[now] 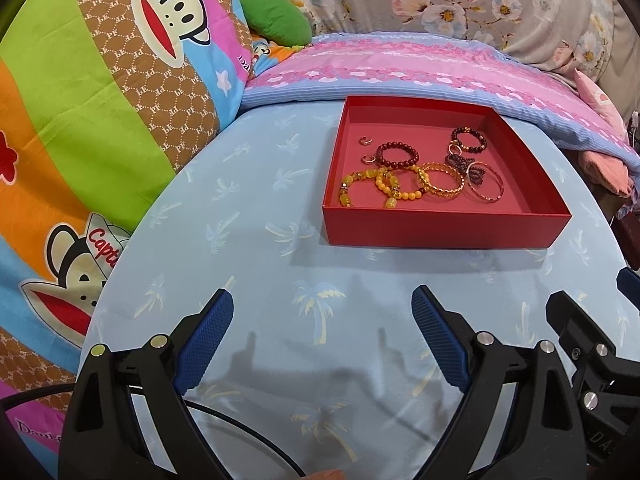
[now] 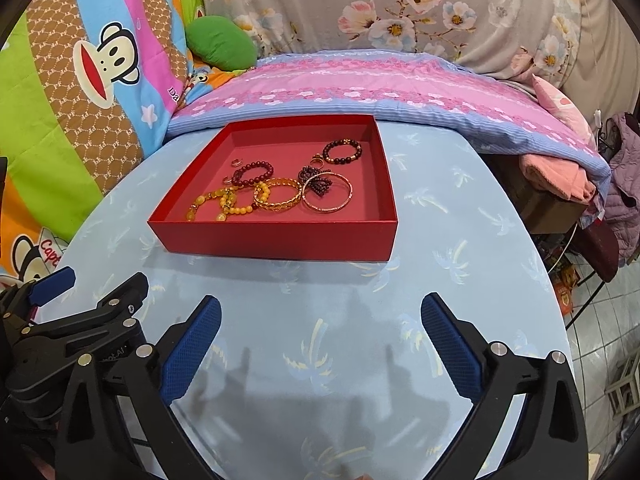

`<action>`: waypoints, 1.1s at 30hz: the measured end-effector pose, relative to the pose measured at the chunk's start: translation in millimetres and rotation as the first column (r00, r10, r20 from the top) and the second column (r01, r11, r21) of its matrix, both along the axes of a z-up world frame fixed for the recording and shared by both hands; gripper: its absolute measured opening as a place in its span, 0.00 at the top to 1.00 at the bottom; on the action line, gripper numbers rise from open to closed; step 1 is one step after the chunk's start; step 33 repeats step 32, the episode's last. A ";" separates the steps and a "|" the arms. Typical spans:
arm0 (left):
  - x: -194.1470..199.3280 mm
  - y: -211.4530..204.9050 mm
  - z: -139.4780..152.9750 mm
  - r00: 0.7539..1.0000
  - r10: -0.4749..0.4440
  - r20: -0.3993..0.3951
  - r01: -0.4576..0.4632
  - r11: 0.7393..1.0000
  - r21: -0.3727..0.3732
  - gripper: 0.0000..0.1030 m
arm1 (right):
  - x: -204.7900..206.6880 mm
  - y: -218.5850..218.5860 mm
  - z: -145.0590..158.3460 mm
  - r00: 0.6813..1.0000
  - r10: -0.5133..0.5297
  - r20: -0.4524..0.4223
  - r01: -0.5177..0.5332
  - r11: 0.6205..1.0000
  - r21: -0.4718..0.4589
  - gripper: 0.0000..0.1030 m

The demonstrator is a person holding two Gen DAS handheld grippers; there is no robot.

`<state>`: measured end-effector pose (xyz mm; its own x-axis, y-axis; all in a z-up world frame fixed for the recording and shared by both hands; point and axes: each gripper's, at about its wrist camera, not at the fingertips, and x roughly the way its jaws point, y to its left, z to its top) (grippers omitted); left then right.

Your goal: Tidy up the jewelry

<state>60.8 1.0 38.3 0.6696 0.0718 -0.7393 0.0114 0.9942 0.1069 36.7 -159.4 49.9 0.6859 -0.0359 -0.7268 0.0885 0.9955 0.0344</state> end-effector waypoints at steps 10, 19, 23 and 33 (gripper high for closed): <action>-0.2 -0.2 -1.1 1.000 0.003 -0.003 -0.003 1.000 -0.001 0.16 | 0.5 1.1 -1.9 1.000 -0.001 -0.009 0.001 1.000 0.003 0.06; 0.6 1.7 -5.0 1.000 0.022 -0.010 -0.022 1.000 0.004 0.17 | 2.7 2.9 -5.8 1.000 0.007 -0.020 -0.007 1.000 0.009 0.06; 1.1 0.9 -5.4 1.000 0.019 -0.012 -0.019 1.000 0.011 0.17 | 4.3 2.2 -6.8 1.000 0.004 -0.024 -0.004 1.000 0.015 0.06; 3.1 1.8 -6.4 1.000 0.017 -0.014 -0.017 1.000 0.013 0.18 | 6.1 2.7 -7.3 1.000 0.003 -0.028 -0.002 1.000 0.016 0.06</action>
